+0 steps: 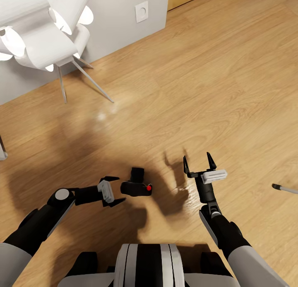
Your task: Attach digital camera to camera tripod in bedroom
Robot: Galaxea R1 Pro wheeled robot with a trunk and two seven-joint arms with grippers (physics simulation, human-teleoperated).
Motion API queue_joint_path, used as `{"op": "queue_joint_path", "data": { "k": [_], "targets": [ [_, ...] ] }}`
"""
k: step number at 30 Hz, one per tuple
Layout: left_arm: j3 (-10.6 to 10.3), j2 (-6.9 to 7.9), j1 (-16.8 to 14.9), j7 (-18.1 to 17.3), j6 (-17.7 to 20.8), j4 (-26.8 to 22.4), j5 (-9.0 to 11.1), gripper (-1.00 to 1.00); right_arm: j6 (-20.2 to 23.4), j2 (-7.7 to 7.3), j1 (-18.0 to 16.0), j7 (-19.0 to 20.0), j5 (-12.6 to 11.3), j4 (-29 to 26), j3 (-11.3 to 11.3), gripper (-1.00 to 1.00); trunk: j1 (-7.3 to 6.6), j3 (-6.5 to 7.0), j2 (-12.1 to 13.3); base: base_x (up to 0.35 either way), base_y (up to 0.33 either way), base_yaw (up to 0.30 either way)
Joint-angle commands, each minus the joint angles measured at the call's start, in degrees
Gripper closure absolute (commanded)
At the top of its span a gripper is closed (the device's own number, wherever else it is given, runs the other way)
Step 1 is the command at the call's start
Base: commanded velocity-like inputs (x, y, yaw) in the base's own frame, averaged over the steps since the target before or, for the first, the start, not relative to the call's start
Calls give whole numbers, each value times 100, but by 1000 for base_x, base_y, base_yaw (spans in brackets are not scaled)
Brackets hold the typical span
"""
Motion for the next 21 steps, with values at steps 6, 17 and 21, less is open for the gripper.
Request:
{"op": "queue_joint_path", "data": {
  "k": [6, 17, 21],
  "targets": [
    [-6, -1, -3, 195, 22, 31, -13, -100, -13, -6, -3, -27, -1, 1, 21, -100, -1, -3, -1, 0, 0, 0],
    [-6, -6, -3, 316, 16, 44, -20, -100, -13, -6, -3, -27, -1, 1, 21, -100, -1, -3, -1, 0, 0, 0],
    [-6, -11, -3, 344, 16, 45, -21, -100, -13, -6, -3, -27, -1, 1, 21, -100, -1, -3, -1, 0, 0, 0]
  ]
}}
